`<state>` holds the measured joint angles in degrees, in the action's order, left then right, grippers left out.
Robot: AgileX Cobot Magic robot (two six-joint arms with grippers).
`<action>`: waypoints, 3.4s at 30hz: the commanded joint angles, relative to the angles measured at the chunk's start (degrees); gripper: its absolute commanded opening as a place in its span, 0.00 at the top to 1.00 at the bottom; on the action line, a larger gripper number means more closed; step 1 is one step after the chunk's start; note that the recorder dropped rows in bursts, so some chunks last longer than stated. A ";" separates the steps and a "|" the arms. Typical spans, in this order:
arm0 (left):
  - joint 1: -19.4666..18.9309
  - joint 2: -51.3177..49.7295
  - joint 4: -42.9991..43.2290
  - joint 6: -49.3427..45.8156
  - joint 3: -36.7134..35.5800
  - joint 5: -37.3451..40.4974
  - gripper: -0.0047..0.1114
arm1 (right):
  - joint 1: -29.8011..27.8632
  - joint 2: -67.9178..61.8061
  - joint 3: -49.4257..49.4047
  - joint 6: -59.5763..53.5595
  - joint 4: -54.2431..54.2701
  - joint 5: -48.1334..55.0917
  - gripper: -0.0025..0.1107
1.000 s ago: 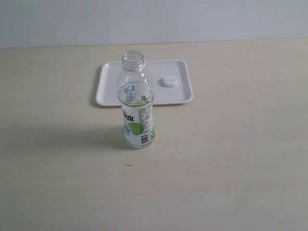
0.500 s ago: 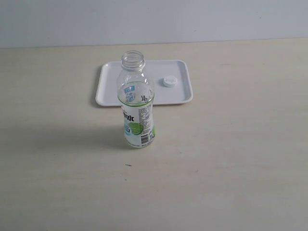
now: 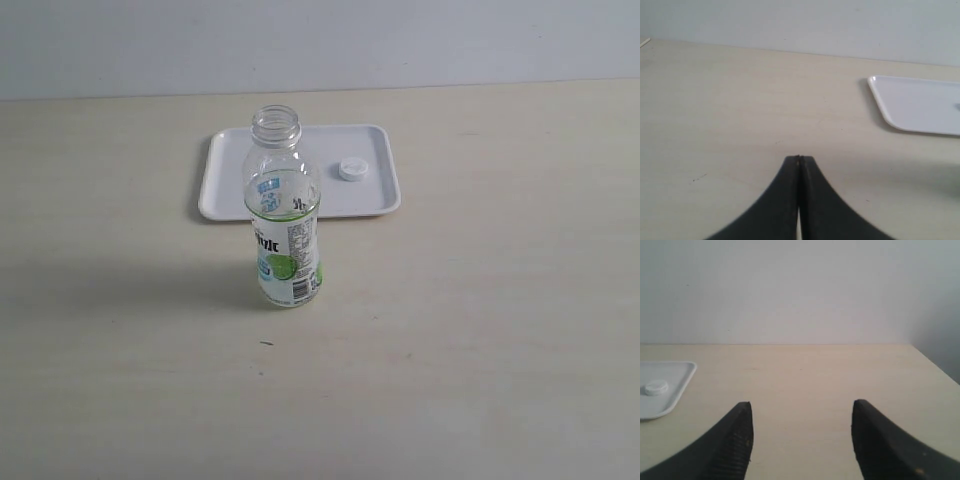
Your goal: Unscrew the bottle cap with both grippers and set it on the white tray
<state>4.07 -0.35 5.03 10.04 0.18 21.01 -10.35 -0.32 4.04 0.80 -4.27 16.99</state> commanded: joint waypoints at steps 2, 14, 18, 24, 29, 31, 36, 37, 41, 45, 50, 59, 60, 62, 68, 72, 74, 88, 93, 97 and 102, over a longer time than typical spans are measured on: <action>-0.08 0.35 -0.05 0.19 -0.18 -0.58 0.96 | -4.32 0.32 -2.28 0.81 1.11 -0.96 0.48; -0.08 0.35 -0.05 0.19 -0.18 -0.58 0.96 | -4.32 0.32 -4.04 2.19 1.11 -1.31 0.48; -0.08 0.35 -0.05 0.19 -0.18 -0.58 0.96 | -4.32 0.32 -4.04 2.34 1.36 -1.31 0.48; -0.08 0.35 -0.05 0.19 -0.18 -0.58 0.96 | -4.32 0.32 -4.04 2.34 1.36 -1.31 0.48; -0.08 0.35 -0.05 0.19 -0.18 -0.58 0.96 | -4.32 0.32 -4.04 2.34 1.36 -1.31 0.48; -0.08 0.35 -0.05 0.19 -0.18 -0.58 0.96 | -4.32 0.32 -4.04 2.34 1.36 -1.31 0.48; -0.08 0.35 -0.05 0.19 -0.18 -0.58 0.96 | -4.32 0.32 -4.04 2.34 1.36 -1.31 0.48; -0.08 0.35 -0.05 0.19 -0.18 -0.58 0.96 | -4.32 0.32 -4.04 2.34 1.36 -1.31 0.48; -0.08 0.35 -0.05 0.19 -0.18 -0.58 0.96 | -4.32 0.32 -4.04 2.34 1.36 -1.31 0.48; -0.08 0.35 -0.05 0.19 -0.18 -0.58 0.96 | -4.32 0.32 -4.04 2.34 1.36 -1.31 0.48; -0.08 0.35 -0.05 0.19 -0.18 -0.58 0.96 | -4.32 0.32 -4.04 2.34 1.36 -1.31 0.48; -0.08 0.35 -0.05 0.19 -0.18 -0.58 0.96 | -4.32 0.32 -4.04 2.23 1.36 -1.31 0.48; -0.08 0.35 -0.05 0.19 -0.18 -0.58 0.96 | -4.32 0.32 -4.04 2.23 1.36 -1.31 0.48; -0.08 0.35 -0.05 0.19 -0.18 -0.58 0.96 | -4.32 0.32 -4.04 2.23 1.36 -1.31 0.48; -0.08 0.35 -0.05 0.19 -0.18 -0.58 0.96 | -4.32 0.32 -4.04 2.24 1.36 -1.31 0.48; -0.08 0.35 -0.05 0.19 -0.18 -0.58 0.96 | -4.32 0.32 -4.04 2.24 1.36 -1.31 0.48; -0.08 0.35 -0.05 0.19 -0.18 -0.58 0.96 | -4.32 0.32 -4.04 2.24 1.36 -1.31 0.48; -0.08 0.35 -0.05 0.03 -0.18 -0.58 0.96 | -4.32 0.32 -4.04 2.34 1.36 -0.72 0.48; -0.08 0.35 -0.05 0.03 -0.18 -0.58 0.96 | -4.32 0.32 -4.04 2.34 1.36 -0.72 0.48; -0.08 0.35 -0.05 0.03 -0.18 -0.58 0.96 | -4.32 0.32 -4.04 2.34 1.36 -0.72 0.48; -0.08 0.35 -0.05 0.03 -0.18 -0.58 0.96 | -4.32 0.32 -4.04 2.34 1.36 -0.72 0.48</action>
<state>4.07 -0.35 5.03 10.04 0.18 21.01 -14.41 -0.32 0.26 3.16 -2.92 16.42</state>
